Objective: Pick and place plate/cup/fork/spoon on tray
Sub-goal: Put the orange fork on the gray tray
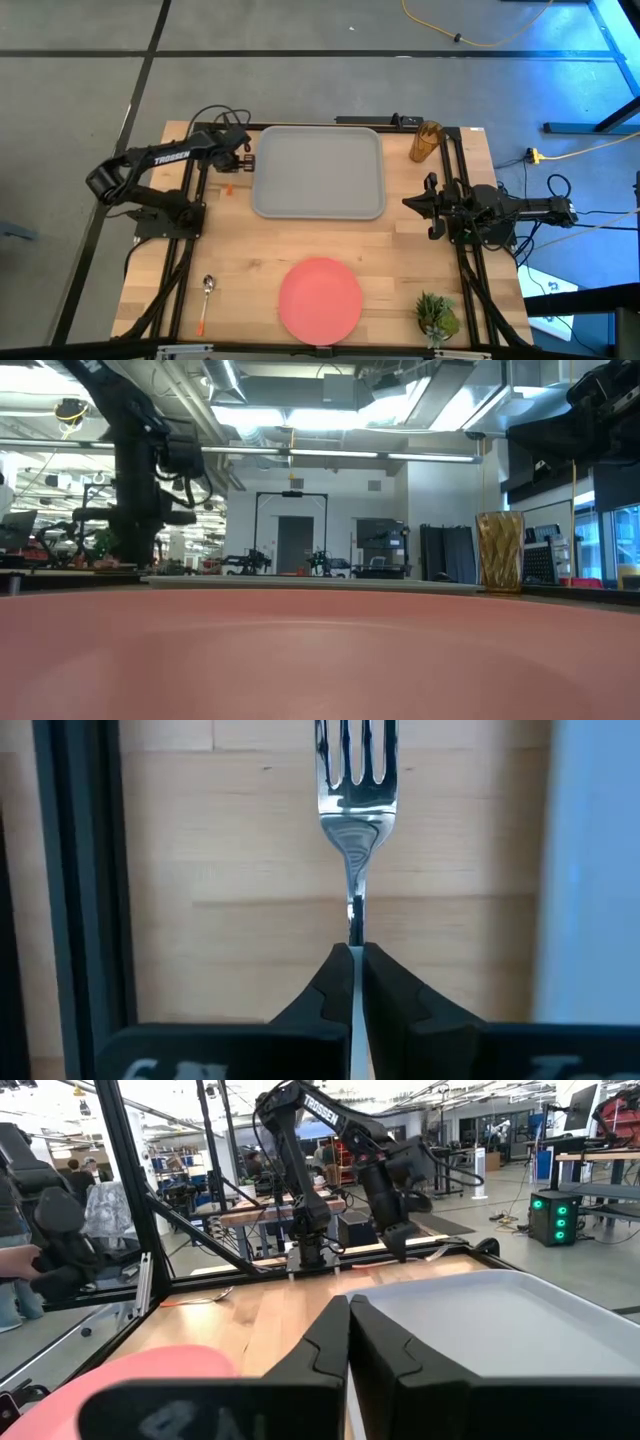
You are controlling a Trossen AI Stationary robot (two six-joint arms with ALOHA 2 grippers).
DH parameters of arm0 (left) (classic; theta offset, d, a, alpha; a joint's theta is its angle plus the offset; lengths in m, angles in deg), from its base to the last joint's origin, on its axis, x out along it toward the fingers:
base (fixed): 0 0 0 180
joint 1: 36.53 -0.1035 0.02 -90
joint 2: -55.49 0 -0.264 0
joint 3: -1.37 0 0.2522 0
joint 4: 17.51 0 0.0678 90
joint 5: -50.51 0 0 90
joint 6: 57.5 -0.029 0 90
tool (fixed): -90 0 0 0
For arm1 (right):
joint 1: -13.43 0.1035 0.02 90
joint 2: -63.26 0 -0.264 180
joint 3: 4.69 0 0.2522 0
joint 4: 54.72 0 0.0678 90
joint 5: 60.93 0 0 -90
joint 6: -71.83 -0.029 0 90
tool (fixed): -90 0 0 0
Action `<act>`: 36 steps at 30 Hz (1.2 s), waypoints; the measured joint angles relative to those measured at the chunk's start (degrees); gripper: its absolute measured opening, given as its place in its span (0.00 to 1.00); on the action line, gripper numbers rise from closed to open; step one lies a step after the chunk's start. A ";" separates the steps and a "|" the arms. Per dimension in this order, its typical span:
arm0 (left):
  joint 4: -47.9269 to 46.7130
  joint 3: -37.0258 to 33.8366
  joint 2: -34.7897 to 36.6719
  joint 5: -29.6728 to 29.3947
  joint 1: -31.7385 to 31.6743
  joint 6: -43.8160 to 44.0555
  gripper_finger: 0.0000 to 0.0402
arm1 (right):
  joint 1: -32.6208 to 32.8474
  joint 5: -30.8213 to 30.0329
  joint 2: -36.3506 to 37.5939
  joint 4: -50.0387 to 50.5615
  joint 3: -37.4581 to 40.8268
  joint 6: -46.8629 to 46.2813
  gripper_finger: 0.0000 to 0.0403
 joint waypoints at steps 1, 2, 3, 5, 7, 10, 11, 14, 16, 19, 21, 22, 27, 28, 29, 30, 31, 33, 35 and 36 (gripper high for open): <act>0.04 0.06 0.64 0.15 0.57 0.69 0.00 | 0.00 0.00 0.01 0.00 0.00 0.01 0.03; -0.32 0.43 1.02 0.23 1.34 1.66 0.00 | 0.00 0.00 0.00 0.00 0.00 0.01 0.03; -1.07 1.09 1.18 0.28 2.17 2.61 0.00 | 0.01 0.00 0.00 0.00 0.00 0.01 0.03; -2.62 3.21 1.25 -0.02 3.86 3.91 0.00 | -0.01 0.00 0.00 0.00 0.00 0.01 0.03; -3.19 5.70 1.21 -1.17 5.68 4.15 0.00 | 0.01 0.00 0.00 0.00 0.00 0.01 0.03; -3.70 9.27 0.42 -3.11 8.32 5.71 0.00 | 0.01 0.00 0.00 0.00 0.00 0.01 0.03; -3.86 10.20 0.16 -3.54 8.90 6.43 0.00 | -0.01 0.00 0.00 0.00 0.00 0.02 0.03; -3.72 12.46 -1.30 -3.60 10.42 10.19 0.00 | -0.01 -0.02 0.00 0.00 0.00 0.03 0.03; -3.69 13.17 -2.58 -2.75 11.75 12.53 0.00 | 0.01 -0.02 0.00 0.01 0.00 0.05 0.03; -1.50 13.40 -5.51 -2.04 14.62 14.65 0.00 | 0.00 -0.02 0.00 0.00 0.00 0.11 0.03; 0.72 13.40 -7.49 -2.03 16.28 14.77 0.00 | 0.00 -0.01 0.00 0.00 0.00 0.10 0.03; 1.77 13.40 -8.42 -2.07 16.88 14.79 0.00 | 0.01 -0.01 0.00 0.01 0.00 0.09 0.03; 4.16 13.42 -12.30 -2.27 16.91 14.84 0.00 | -0.01 0.00 0.00 0.01 0.00 0.08 0.03; 4.99 13.42 -13.03 -2.27 16.67 14.84 0.00 | -0.01 0.00 0.00 0.02 0.00 0.08 0.03; 5.68 13.42 -13.67 -2.15 16.45 14.84 0.00 | -0.01 0.00 0.01 0.02 0.00 0.08 0.03; 6.65 13.42 -14.48 -1.67 16.26 14.79 0.00 | 0.00 0.00 0.00 0.02 0.00 0.08 0.03; 8.02 13.42 -15.34 -0.82 16.16 14.52 0.00 | 0.00 0.00 0.00 0.04 0.00 0.08 0.03; 9.69 13.43 -16.90 0.35 16.13 13.65 0.00 | 0.01 0.00 0.00 0.07 0.00 0.08 0.03; 9.75 13.44 -18.39 0.43 16.13 13.38 0.00 | 0.00 0.00 0.00 0.22 0.00 0.08 0.03; 9.75 13.43 -19.22 0.58 16.13 13.38 0.00 | -0.01 0.00 0.00 0.28 0.00 0.08 0.03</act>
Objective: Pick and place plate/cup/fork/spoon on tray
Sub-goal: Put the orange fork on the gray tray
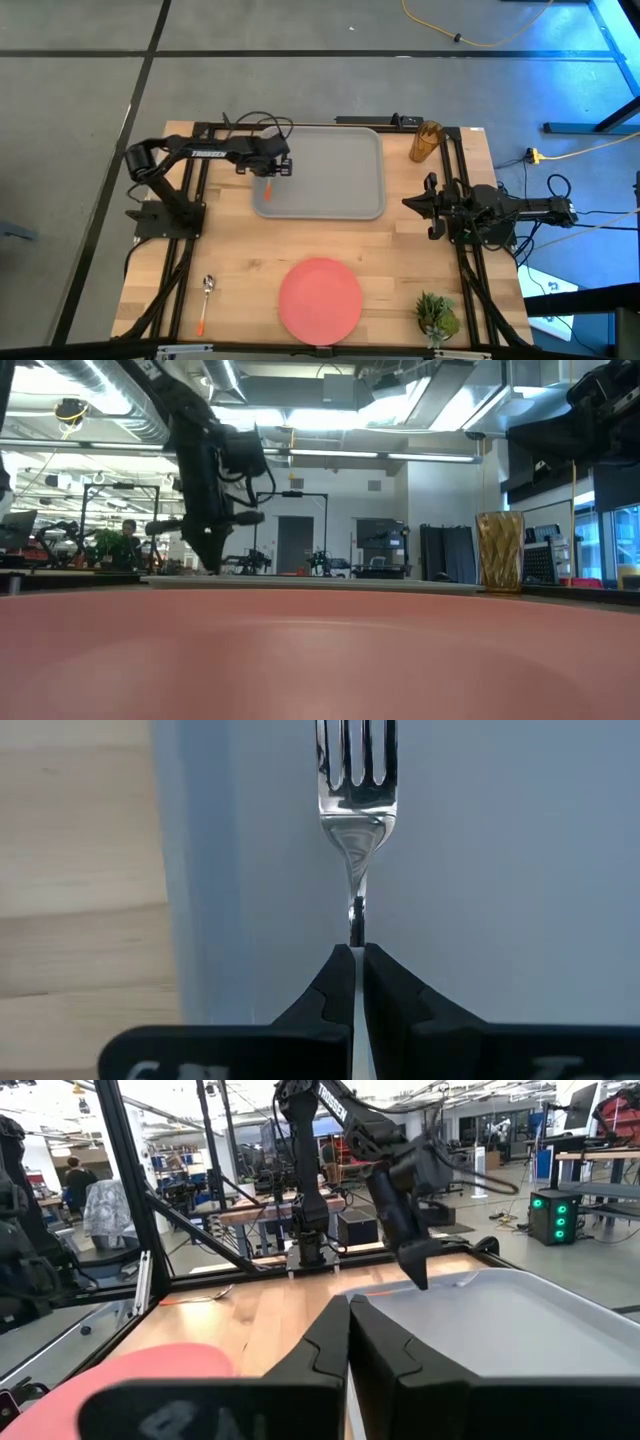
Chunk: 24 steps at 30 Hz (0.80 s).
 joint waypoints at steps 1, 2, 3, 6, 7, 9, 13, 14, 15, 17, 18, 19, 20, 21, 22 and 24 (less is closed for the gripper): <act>-0.02 0.01 -0.73 0.01 0.00 -0.02 0.00 | 0.02 0.00 0.02 0.06 0.00 0.00 0.03; 0.00 -0.01 -1.31 0.01 -0.14 -0.02 0.00 | 0.00 0.00 0.00 0.09 0.00 0.00 0.03; 0.00 0.00 -1.74 0.19 -0.32 -0.02 0.00 | 0.02 0.00 0.00 0.09 0.00 0.00 0.03; 0.06 0.01 -2.85 0.46 -1.06 -0.04 0.01 | 0.02 0.00 0.00 0.10 0.00 -0.08 0.03; 0.06 0.00 -3.02 0.47 -1.32 -0.04 0.01 | 0.01 0.00 0.01 0.11 0.00 -0.09 0.03; 0.28 0.01 -3.28 0.47 -1.90 -0.10 0.01 | 0.01 0.00 0.00 0.12 0.00 -0.11 0.03; 0.21 0.01 -3.33 0.50 -2.94 -1.26 0.02 | 0.02 0.00 0.00 0.15 0.00 -0.07 0.03; 0.21 0.01 -3.33 0.99 -3.16 -1.66 0.02 | 0.02 0.00 0.00 0.17 0.00 -0.07 0.03; 0.29 0.01 -3.33 1.77 -3.45 -1.87 0.02 | 0.02 0.00 0.00 0.18 0.00 -0.07 0.03; 0.38 0.01 -3.33 3.35 -4.03 -2.00 0.02 | 0.02 0.00 0.00 0.22 0.00 -0.04 0.03; 0.42 0.01 -3.33 3.90 -4.25 -2.33 0.02 | 0.01 0.00 0.00 0.22 0.00 -0.04 0.03; 0.42 0.01 -3.33 4.20 -4.40 -3.15 0.03 | 0.02 0.00 0.00 0.22 0.00 -0.04 0.03; 0.42 0.01 -3.33 4.29 -4.46 -3.93 0.04 | 0.00 0.00 0.02 0.22 0.00 -0.04 0.03; 0.43 0.01 -3.33 4.31 -4.46 -4.71 0.05 | 0.00 0.00 0.00 0.22 0.00 -0.04 0.03; 0.46 0.01 -3.33 4.44 -4.46 -4.86 0.06 | 0.02 0.00 0.00 0.22 0.00 0.00 0.03; 0.45 0.01 -3.33 4.63 -4.44 -4.86 0.09 | 0.02 0.00 0.00 0.22 0.00 0.09 0.03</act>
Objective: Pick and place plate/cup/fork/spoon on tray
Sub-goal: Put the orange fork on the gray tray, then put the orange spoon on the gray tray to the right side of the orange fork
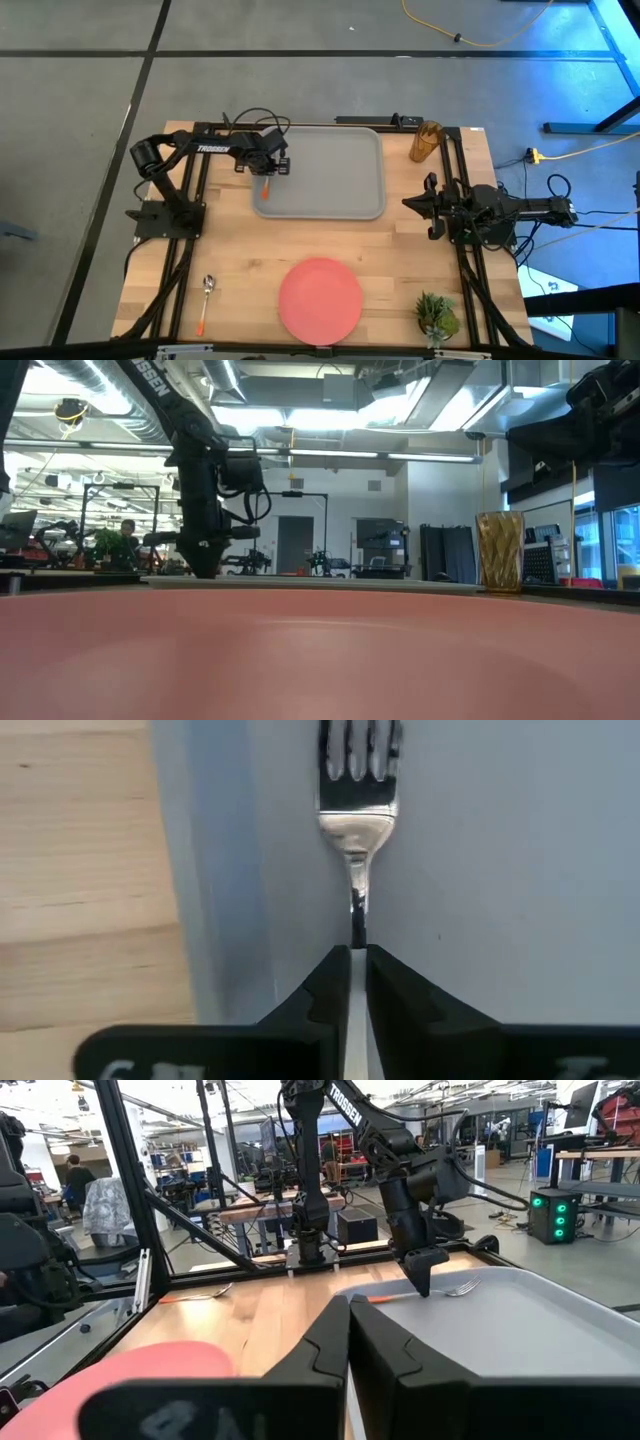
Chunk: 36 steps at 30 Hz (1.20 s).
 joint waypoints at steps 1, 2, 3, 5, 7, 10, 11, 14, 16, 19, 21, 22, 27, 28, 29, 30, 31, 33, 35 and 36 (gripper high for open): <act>0.05 0.00 0.00 0.08 0.01 -0.09 0.11 | -0.01 0.01 0.00 0.00 0.00 0.00 0.03; 0.05 0.00 0.00 0.06 0.00 -0.10 0.12 | 0.00 0.01 0.00 0.00 0.00 0.02 0.03; 0.03 0.00 0.00 0.05 -0.01 -0.08 0.13 | 0.00 0.02 0.00 0.00 0.00 0.02 0.03; 0.05 0.00 0.00 0.03 -0.01 -0.08 0.14 | -0.01 0.02 0.01 0.00 0.00 0.03 0.03; 0.03 0.00 0.05 0.00 -0.01 0.11 0.15 | 0.00 0.02 0.00 0.00 0.00 0.04 0.03; 0.05 0.00 0.57 -0.43 -0.01 1.25 0.15 | -0.01 0.02 0.00 0.00 0.00 -0.07 0.03; 0.00 0.00 0.80 -0.49 -0.01 1.23 0.15 | -0.01 0.02 0.00 0.00 0.00 -0.07 0.03; -0.50 0.00 2.60 -0.72 -0.01 1.25 0.15 | 0.00 0.02 0.00 0.00 0.00 -0.06 0.03; -0.58 0.00 4.85 -0.79 0.22 1.29 0.15 | 0.00 0.04 0.02 0.00 0.00 -0.07 0.03; -1.64 0.00 9.77 -0.84 1.35 0.89 0.15 | 0.00 0.04 0.00 -0.02 0.00 -0.07 0.03; -4.93 0.00 14.03 -0.76 2.99 0.34 0.15 | 0.00 0.07 0.00 -0.02 0.00 -0.12 0.03; -6.55 0.00 16.09 -0.37 4.00 0.82 0.15 | 0.00 0.07 0.00 -0.02 0.00 -0.12 0.03; -15.39 0.00 27.10 -0.29 13.24 8.72 0.14 | 0.00 2.07 0.02 -0.04 0.00 -0.06 0.03; -17.28 0.00 28.98 -0.59 15.64 11.46 0.14 | -0.02 2.60 0.02 -0.04 0.00 -0.05 0.03; -18.97 0.00 30.85 -1.10 18.34 14.29 0.14 | -0.02 3.23 0.00 -0.04 0.00 -0.02 0.03; -20.63 0.00 32.45 -1.77 21.16 17.03 0.14 | -0.02 3.60 0.01 -0.04 0.00 0.02 0.03; -22.60 0.00 33.84 -2.25 24.06 19.74 0.14 | -0.02 3.89 0.01 -0.04 0.00 0.00 0.03; -26.81 0.00 35.77 -2.28 30.27 26.11 0.14 | 0.00 4.68 0.00 -0.06 0.00 0.04 0.03; -29.47 0.00 36.43 -2.57 36.90 32.85 0.14 | -0.02 5.00 0.01 -0.12 0.00 -0.04 0.03; -30.75 0.00 36.49 -3.18 40.21 35.90 0.14 | -0.01 5.12 0.01 -0.19 0.00 -0.05 0.03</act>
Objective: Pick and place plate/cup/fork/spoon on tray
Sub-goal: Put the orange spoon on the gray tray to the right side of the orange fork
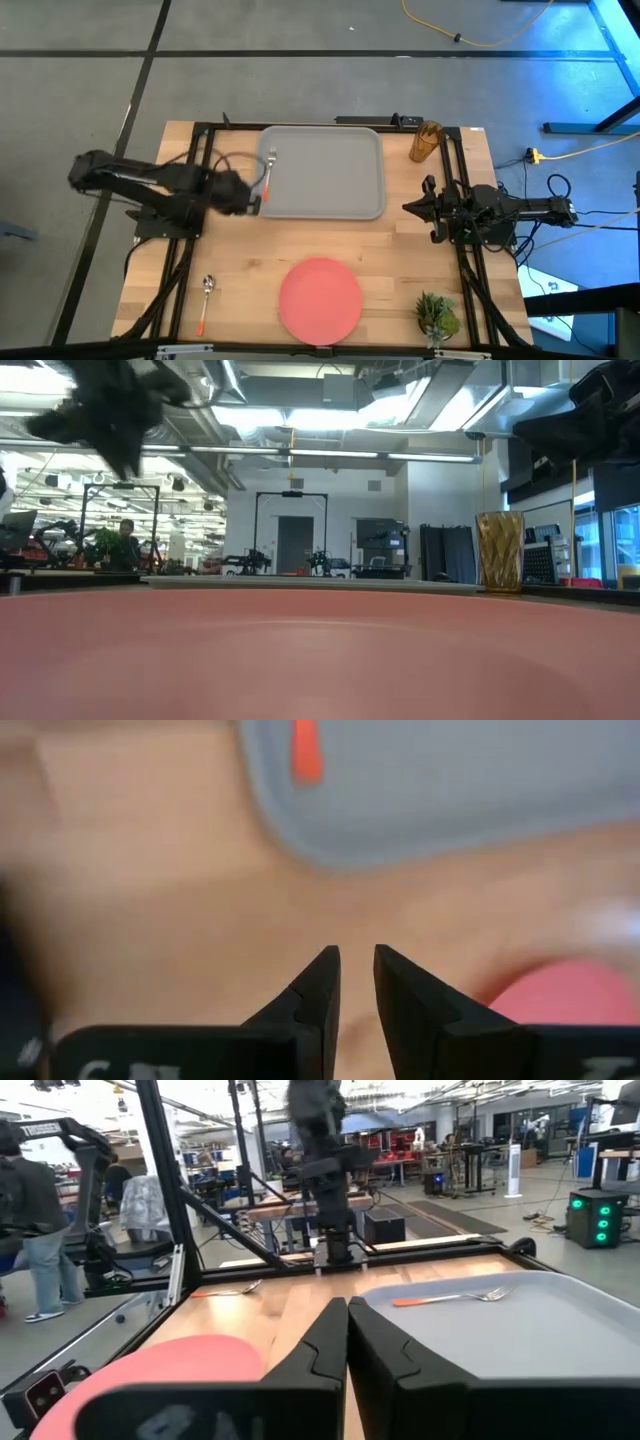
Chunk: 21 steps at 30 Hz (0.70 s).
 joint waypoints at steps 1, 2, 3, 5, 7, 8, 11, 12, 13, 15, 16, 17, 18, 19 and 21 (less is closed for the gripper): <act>-1.03 0.00 0.01 -0.19 3.20 3.02 0.14 | 0.00 0.05 -0.01 -0.05 0.00 0.03 0.03; -1.83 0.00 -0.02 -0.21 6.35 5.67 0.14 | -0.01 0.10 -0.01 -0.05 0.00 0.12 0.03; -2.34 0.00 -0.08 -0.15 9.48 8.51 0.14 | 0.01 0.08 -0.01 -0.16 0.00 0.22 0.03; -2.70 0.00 -0.32 0.25 15.65 14.64 0.14 | -0.01 0.09 0.00 -0.35 0.00 1.14 0.03; -2.68 0.00 -0.32 0.44 21.73 20.12 0.14 | -0.01 0.08 0.01 -0.48 0.00 2.21 0.03; -2.72 0.00 -0.32 0.70 24.73 22.99 0.14 | -0.01 0.08 -0.01 -0.51 0.00 2.89 0.03; -2.88 0.00 -0.32 1.33 33.06 31.37 0.14 | -0.01 0.08 0.00 -0.53 0.00 3.19 0.03; -3.04 0.00 -0.39 1.35 35.76 34.13 0.14 | 0.00 0.08 0.00 -0.52 0.00 3.19 0.03; -3.14 0.00 -0.62 1.32 38.24 36.88 0.14 | -0.01 0.08 0.01 -0.53 0.00 3.20 0.03; -3.36 0.00 -1.42 1.36 42.61 40.92 0.14 | -0.01 0.03 -0.01 -0.53 0.00 3.19 0.03; -3.29 0.00 -1.99 1.34 44.44 42.03 0.14 | 0.00 -0.01 -0.01 -0.53 0.00 3.19 0.03; -2.91 0.00 -2.67 1.45 46.09 42.98 0.14 | -0.01 -0.03 -0.01 -0.53 0.00 3.19 0.03; -2.13 0.00 -3.54 1.68 47.46 43.67 0.14 | 0.01 -0.03 -0.01 -0.53 0.00 3.19 0.03; -0.75 0.00 -4.40 2.13 48.52 43.82 0.14 | -0.01 -0.03 -0.01 -0.53 0.00 3.19 0.03; 2.17 0.00 -6.29 3.06 49.90 43.98 0.14 | -0.01 -0.03 0.01 -0.53 0.00 3.19 0.03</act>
